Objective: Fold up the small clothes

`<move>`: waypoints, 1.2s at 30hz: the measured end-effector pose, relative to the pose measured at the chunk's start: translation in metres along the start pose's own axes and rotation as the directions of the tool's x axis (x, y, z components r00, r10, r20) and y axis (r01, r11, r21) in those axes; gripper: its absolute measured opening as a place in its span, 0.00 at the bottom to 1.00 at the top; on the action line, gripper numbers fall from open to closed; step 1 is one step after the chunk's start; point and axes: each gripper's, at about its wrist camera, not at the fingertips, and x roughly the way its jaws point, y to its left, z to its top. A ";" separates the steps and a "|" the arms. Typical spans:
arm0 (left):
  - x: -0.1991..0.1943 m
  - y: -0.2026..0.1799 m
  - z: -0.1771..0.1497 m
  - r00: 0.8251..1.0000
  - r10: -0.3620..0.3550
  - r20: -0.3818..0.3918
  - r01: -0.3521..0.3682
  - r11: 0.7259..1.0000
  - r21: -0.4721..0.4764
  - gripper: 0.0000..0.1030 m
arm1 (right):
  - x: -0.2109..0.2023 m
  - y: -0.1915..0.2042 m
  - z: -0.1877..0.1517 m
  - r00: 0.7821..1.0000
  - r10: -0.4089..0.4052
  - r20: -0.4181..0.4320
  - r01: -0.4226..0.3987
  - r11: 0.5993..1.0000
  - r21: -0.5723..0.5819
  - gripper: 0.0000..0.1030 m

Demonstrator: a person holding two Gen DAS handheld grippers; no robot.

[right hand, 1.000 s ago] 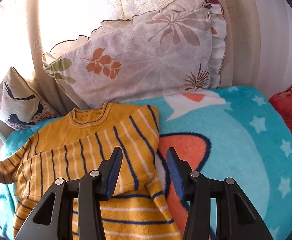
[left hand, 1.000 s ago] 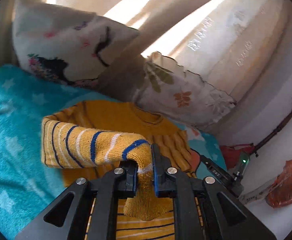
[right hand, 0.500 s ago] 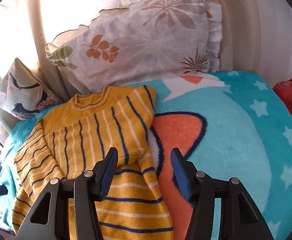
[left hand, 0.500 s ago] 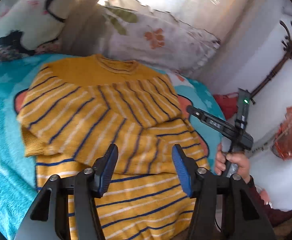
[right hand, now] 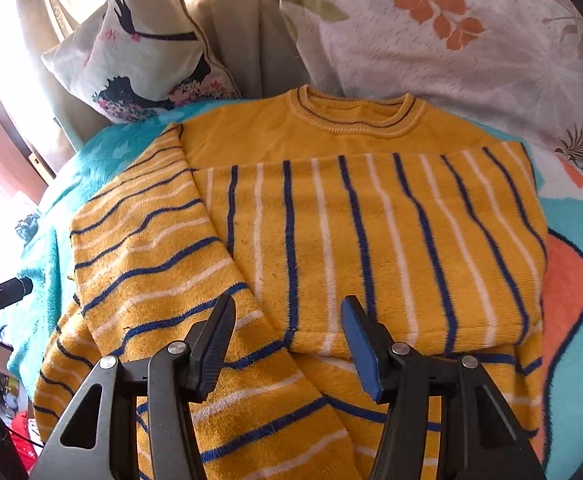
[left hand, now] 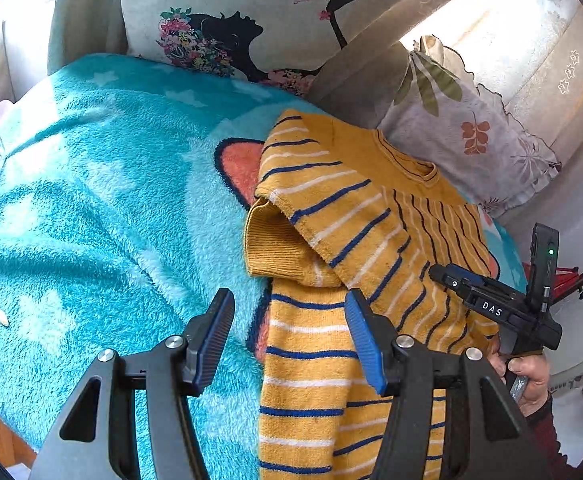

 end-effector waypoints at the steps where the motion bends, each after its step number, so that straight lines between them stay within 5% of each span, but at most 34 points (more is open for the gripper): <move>1: 0.001 0.001 0.000 1.000 0.001 -0.004 -0.001 1.000 0.002 0.55 | 0.002 0.003 0.000 1.000 -0.010 0.005 0.010 1.000 -0.003 0.58; 3: 0.006 0.000 -0.002 1.000 -0.007 -0.010 0.007 1.000 0.001 0.55 | 0.005 0.010 0.001 1.000 -0.016 0.005 0.016 0.999 -0.029 0.57; 7: 0.011 0.000 -0.003 1.000 -0.026 -0.014 0.026 1.000 -0.005 0.55 | 0.007 0.027 0.001 1.000 0.016 -0.026 -0.019 0.993 -0.119 0.09; 13: 0.012 0.002 -0.001 0.999 -0.042 -0.013 0.042 0.999 -0.009 0.55 | -0.022 0.014 0.007 0.995 -0.035 0.096 0.041 0.997 -0.067 0.03; 20: 0.028 -0.005 -0.002 0.999 -0.026 -0.041 0.026 1.000 0.005 0.55 | -0.011 -0.038 0.013 0.963 -0.259 0.072 0.252 0.963 0.097 0.04; 22: 0.035 -0.005 0.002 0.999 0.007 -0.043 -0.007 1.000 0.013 0.55 | -0.020 -0.053 0.008 0.971 -0.227 0.071 0.215 0.966 0.144 0.11; 25: 0.045 -0.007 0.014 0.997 0.075 -0.021 -0.075 0.996 0.038 0.55 | -0.040 -0.069 -0.004 0.977 -0.187 0.100 0.166 0.968 0.189 0.37; 27: 0.052 -0.014 0.023 0.994 0.106 -0.032 -0.104 0.993 0.063 0.55 | -0.054 -0.074 -0.014 0.971 -0.203 0.123 0.176 0.964 0.201 0.37; 31: 0.055 -0.044 0.026 0.998 -0.002 -0.067 0.010 0.993 0.115 0.55 | -0.072 -0.086 -0.034 0.974 -0.187 0.131 0.152 0.958 0.242 0.38; 36: 0.092 -0.058 0.040 0.983 -0.103 -0.150 0.112 0.993 0.048 0.55 | -0.078 -0.094 -0.049 0.981 -0.135 0.142 0.089 0.952 0.293 0.38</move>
